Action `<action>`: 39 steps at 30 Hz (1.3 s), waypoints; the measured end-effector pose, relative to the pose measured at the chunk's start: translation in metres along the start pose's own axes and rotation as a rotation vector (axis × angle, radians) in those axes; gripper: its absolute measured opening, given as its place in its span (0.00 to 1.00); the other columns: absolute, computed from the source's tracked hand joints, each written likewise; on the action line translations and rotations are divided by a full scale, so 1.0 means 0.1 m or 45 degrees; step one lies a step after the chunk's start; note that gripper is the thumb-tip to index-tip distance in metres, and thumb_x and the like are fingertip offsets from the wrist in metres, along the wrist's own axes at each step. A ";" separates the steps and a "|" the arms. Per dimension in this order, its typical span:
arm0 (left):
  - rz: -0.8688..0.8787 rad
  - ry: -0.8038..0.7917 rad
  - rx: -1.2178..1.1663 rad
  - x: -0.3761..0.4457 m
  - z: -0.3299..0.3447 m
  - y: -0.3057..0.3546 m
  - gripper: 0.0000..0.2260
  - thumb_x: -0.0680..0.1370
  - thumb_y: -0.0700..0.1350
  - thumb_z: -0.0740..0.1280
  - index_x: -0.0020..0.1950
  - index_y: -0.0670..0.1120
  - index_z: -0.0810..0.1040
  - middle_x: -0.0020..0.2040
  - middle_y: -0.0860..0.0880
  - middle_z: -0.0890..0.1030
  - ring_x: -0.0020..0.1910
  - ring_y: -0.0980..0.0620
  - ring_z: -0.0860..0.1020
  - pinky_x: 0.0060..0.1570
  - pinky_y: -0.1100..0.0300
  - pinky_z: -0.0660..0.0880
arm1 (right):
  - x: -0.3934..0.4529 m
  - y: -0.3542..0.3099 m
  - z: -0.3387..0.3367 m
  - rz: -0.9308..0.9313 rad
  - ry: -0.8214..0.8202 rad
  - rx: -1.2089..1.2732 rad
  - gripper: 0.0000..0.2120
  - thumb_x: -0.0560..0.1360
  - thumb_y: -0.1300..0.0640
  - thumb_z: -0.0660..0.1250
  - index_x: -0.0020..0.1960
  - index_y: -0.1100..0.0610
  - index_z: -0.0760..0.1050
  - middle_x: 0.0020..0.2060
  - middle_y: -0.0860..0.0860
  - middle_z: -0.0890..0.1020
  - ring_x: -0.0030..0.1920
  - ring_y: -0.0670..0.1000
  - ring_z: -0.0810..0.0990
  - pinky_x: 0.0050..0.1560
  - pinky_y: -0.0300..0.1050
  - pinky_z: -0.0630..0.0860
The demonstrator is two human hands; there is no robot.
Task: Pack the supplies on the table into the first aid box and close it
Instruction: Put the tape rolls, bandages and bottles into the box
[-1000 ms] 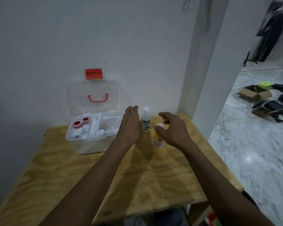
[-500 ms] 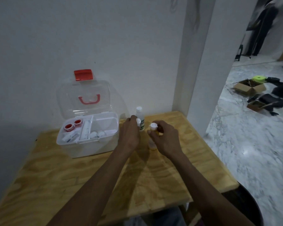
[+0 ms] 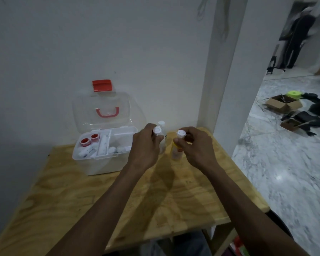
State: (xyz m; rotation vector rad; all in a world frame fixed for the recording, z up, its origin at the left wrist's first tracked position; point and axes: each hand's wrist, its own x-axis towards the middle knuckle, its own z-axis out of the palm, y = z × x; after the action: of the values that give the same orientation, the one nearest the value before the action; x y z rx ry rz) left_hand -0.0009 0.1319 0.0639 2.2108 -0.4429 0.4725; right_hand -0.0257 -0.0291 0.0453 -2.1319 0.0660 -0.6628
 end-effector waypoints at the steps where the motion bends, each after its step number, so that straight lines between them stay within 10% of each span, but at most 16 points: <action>1: 0.015 0.033 -0.001 0.00 -0.10 0.03 0.07 0.78 0.44 0.67 0.56 0.45 0.76 0.45 0.53 0.78 0.43 0.53 0.77 0.41 0.59 0.71 | 0.02 -0.08 -0.02 -0.020 0.006 0.022 0.09 0.71 0.54 0.74 0.51 0.53 0.81 0.41 0.43 0.82 0.43 0.41 0.80 0.47 0.43 0.79; 7: 0.032 0.198 0.091 0.14 -0.78 -0.08 0.10 0.78 0.44 0.68 0.58 0.46 0.77 0.49 0.52 0.81 0.47 0.56 0.78 0.41 0.74 0.68 | 0.22 -0.60 0.13 -0.159 -0.009 0.158 0.10 0.72 0.54 0.74 0.52 0.53 0.81 0.42 0.40 0.81 0.42 0.34 0.79 0.43 0.25 0.74; 13: 0.008 0.248 0.164 0.39 -1.15 -0.41 0.08 0.77 0.43 0.68 0.55 0.44 0.78 0.47 0.51 0.82 0.47 0.53 0.80 0.49 0.63 0.72 | 0.46 -0.93 0.60 -0.212 -0.111 0.239 0.11 0.71 0.56 0.75 0.53 0.55 0.82 0.43 0.44 0.82 0.43 0.41 0.80 0.43 0.25 0.73; 23: -0.125 -0.102 0.333 0.60 -0.85 -0.84 0.04 0.78 0.43 0.67 0.51 0.44 0.76 0.45 0.48 0.79 0.42 0.52 0.74 0.36 0.64 0.65 | 0.64 -0.73 1.13 -0.190 -0.354 -0.027 0.10 0.70 0.57 0.75 0.50 0.58 0.82 0.45 0.52 0.86 0.43 0.49 0.82 0.46 0.42 0.78; 39: -0.241 -0.319 0.440 0.52 -0.63 -1.11 0.11 0.76 0.37 0.69 0.57 0.44 0.76 0.54 0.43 0.80 0.48 0.47 0.79 0.48 0.55 0.77 | 0.61 -0.40 1.47 -0.161 -0.469 -0.341 0.13 0.71 0.48 0.74 0.53 0.51 0.81 0.50 0.50 0.85 0.51 0.54 0.80 0.56 0.54 0.75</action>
State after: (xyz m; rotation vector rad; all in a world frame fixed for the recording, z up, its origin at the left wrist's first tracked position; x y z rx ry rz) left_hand 0.0838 0.2403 0.0542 2.6315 -0.2933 0.1791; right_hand 0.0897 0.0868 0.0325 -2.5011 -0.1928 -0.3366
